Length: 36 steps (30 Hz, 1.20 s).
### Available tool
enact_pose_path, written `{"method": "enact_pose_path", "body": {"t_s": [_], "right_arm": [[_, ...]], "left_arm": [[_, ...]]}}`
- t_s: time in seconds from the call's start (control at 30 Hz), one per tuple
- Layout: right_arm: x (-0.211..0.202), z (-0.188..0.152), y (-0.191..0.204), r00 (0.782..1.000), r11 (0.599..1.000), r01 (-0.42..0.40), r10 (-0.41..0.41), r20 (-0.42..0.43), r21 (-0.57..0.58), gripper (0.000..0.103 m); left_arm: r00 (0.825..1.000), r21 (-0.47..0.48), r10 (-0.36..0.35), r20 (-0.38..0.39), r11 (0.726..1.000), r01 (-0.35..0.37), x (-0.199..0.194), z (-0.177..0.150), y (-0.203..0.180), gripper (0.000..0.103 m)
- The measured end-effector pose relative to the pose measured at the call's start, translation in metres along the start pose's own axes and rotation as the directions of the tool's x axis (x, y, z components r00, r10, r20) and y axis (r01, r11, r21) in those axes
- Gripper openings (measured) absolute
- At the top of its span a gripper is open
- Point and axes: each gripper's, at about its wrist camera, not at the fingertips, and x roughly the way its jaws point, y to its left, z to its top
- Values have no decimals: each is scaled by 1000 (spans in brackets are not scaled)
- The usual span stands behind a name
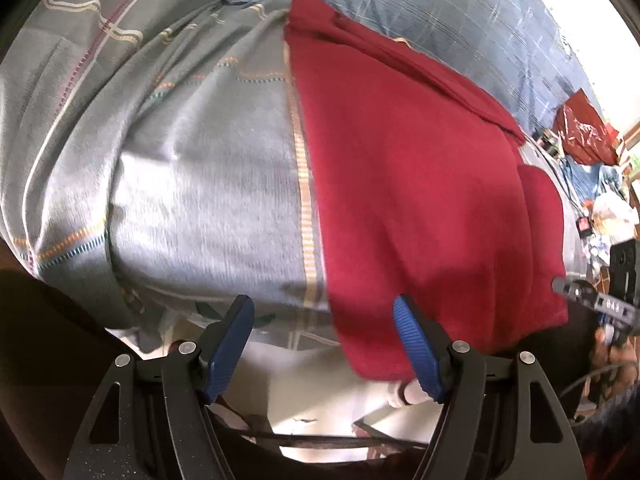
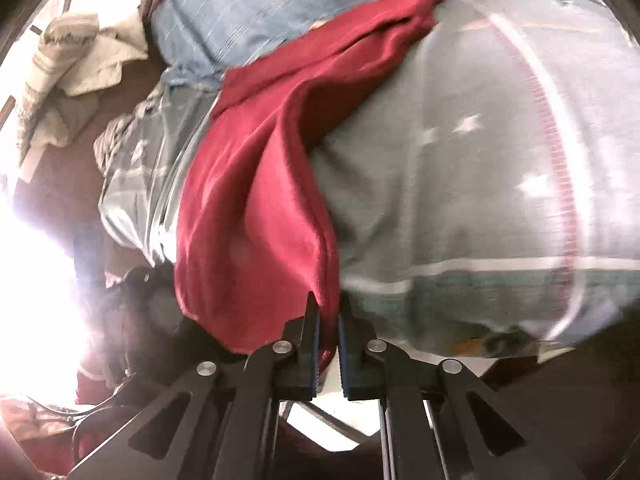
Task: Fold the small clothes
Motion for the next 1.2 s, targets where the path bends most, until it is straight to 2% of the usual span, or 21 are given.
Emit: {"method": "enact_pose_path", "body": {"t_s": [0.07,0.13,0.2,0.27,0.47,0.5,0.6,0.7,0.83,0.9,1.03,1.13,1.2], "right_arm": [[-11,1,-14,1000,1000,12,-13,25,21,7],[-13,5,-16,999,999,-12,10,42,50,7],[-12,5,-14,998,997,-56,53,41,54,7],[-11,6,-8,998,998,-59,59,29,17,7],[1,8,3,997,996,-76,75,36,35,7],[1,8,-2,996,996,-82,81,32,42,7],[4,4,-6,994,993,-103,102,25,64,7],[3,1,-1,991,990,-129,128,26,58,7],[-13,2,19,975,976,-219,219,49,8,7],[-21,7,32,961,964,-264,265,72,-27,7],[-30,22,51,921,930,-363,368,130,-58,7],[-32,36,58,906,924,-377,383,182,-66,7],[-32,51,59,912,937,-343,348,215,-64,7]], "left_arm": [[1000,4,-20,-11,1000,20,3,-3,-2,72],[999,7,-38,-27,999,38,9,-4,-5,72],[998,15,-51,-34,999,51,11,-4,-8,72],[997,31,-61,-37,998,62,15,-3,-13,72],[994,23,-89,-69,996,91,40,0,-13,67],[991,26,-109,-73,993,111,44,1,-14,59],[989,35,-105,-101,993,109,57,4,-16,20],[990,47,-123,-66,991,127,44,11,-19,10],[985,81,-169,45,983,165,-9,25,-18,8],[982,104,-154,113,984,143,-35,37,-17,8],[974,124,-131,185,986,109,-58,55,-14,8],[970,142,-109,219,987,79,-61,66,-19,8],[967,151,-113,227,985,79,-59,69,-24,8]]}}
